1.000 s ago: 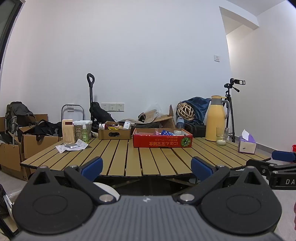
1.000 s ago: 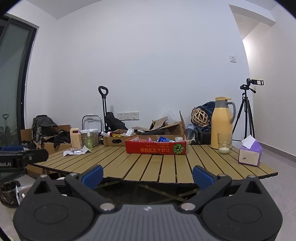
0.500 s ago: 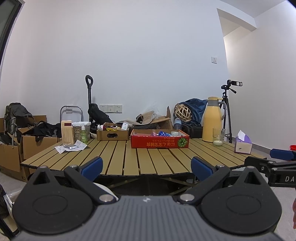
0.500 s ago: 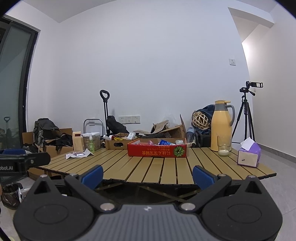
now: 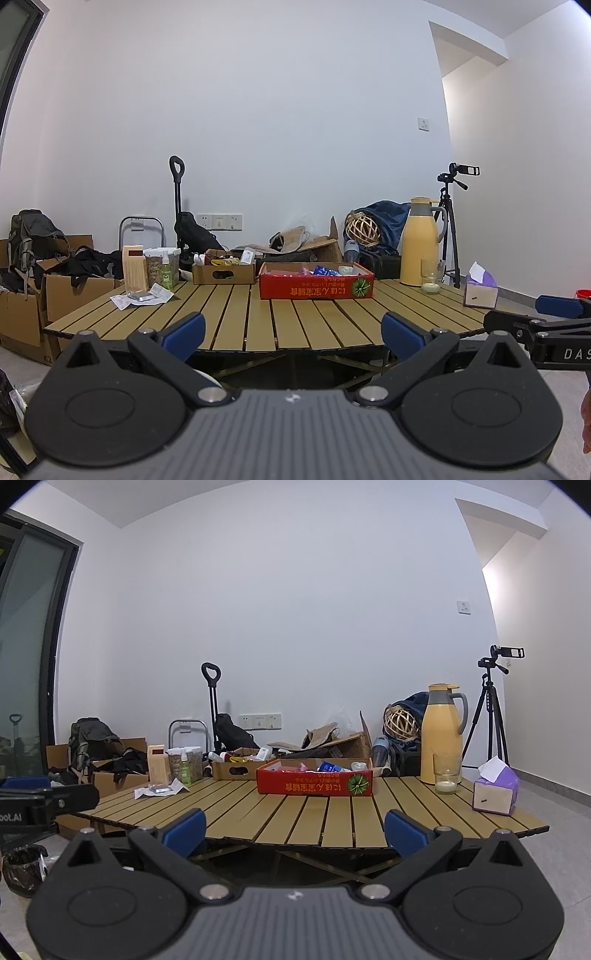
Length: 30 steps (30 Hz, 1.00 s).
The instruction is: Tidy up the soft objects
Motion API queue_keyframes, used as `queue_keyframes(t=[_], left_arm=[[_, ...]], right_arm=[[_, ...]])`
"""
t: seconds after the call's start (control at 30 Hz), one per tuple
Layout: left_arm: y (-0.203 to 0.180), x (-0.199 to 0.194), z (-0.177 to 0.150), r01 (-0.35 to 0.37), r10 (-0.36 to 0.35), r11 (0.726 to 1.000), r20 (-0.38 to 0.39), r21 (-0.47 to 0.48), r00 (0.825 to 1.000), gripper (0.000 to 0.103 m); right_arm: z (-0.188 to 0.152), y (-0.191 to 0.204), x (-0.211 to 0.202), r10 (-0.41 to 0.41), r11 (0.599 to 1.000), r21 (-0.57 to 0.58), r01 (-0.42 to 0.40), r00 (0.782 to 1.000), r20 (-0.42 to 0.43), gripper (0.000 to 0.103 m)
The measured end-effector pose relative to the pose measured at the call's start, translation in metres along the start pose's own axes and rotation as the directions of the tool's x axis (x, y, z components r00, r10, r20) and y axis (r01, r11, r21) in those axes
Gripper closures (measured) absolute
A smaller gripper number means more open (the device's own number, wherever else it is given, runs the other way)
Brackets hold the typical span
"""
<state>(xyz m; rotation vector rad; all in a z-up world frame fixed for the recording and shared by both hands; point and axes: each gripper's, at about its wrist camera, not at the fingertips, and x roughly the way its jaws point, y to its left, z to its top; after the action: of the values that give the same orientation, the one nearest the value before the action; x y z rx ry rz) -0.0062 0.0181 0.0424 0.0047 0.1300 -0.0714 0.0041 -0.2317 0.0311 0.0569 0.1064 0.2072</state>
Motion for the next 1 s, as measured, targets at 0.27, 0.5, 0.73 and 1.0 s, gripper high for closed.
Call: queue_keyframes(t=[0.27,0.5,0.73,1.0], left_arm=[[-0.0030,-0.0034,-0.0001,-0.001,0.001,1.000,0.017,0.014,1.000,0.000],[-0.0042,-0.0054,0.0010,0.004,-0.005,1.000,0.033,0.023,0.999,0.000],[-0.0021,-0.0058,0.0015,0.004,-0.005,1.000,0.051,0.015,0.999,0.000],[-0.0001,-0.0035,0.0022,0.004,-0.004,1.000,0.063,0.003,0.998,0.000]], right_arm=[[-0.0012,0.0010,-0.0045,0.009,1.000,-0.005,-0.009,1.000,0.007,0.000],[-0.0017,-0.0004,-0.0045,0.000,1.000,-0.005,0.000,1.000,0.008,0.000],[-0.0007,0.0012,-0.0055,0.012,1.000,-0.014,-0.012,0.999,0.035,0.000],[0.0006,0.0053,-0.0057,0.016,0.999,-0.034,-0.013,0.998,0.061,0.000]])
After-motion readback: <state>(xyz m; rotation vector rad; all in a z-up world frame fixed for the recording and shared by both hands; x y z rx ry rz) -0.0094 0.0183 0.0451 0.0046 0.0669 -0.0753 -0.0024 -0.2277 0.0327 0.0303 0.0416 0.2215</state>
